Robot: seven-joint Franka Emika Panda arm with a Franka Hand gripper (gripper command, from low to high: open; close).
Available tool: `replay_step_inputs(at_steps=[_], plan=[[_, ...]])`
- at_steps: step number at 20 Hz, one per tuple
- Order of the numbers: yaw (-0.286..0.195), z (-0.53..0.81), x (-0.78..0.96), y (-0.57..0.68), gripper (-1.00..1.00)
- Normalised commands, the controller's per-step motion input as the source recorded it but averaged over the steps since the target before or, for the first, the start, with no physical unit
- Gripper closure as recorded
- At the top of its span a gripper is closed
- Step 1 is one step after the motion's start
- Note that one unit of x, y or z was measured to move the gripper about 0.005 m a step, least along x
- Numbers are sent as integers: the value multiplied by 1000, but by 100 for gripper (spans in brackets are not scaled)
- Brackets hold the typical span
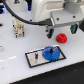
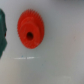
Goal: Insert the blue gear onto the right peg, followed by the red gear
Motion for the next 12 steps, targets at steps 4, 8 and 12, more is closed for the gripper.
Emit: replay_step_inputs(at_steps=[4,8,12], plan=[[0,-186,-368,357,-100],[0,-325,-255,258,-100],[0,-365,-113,125,-100]])
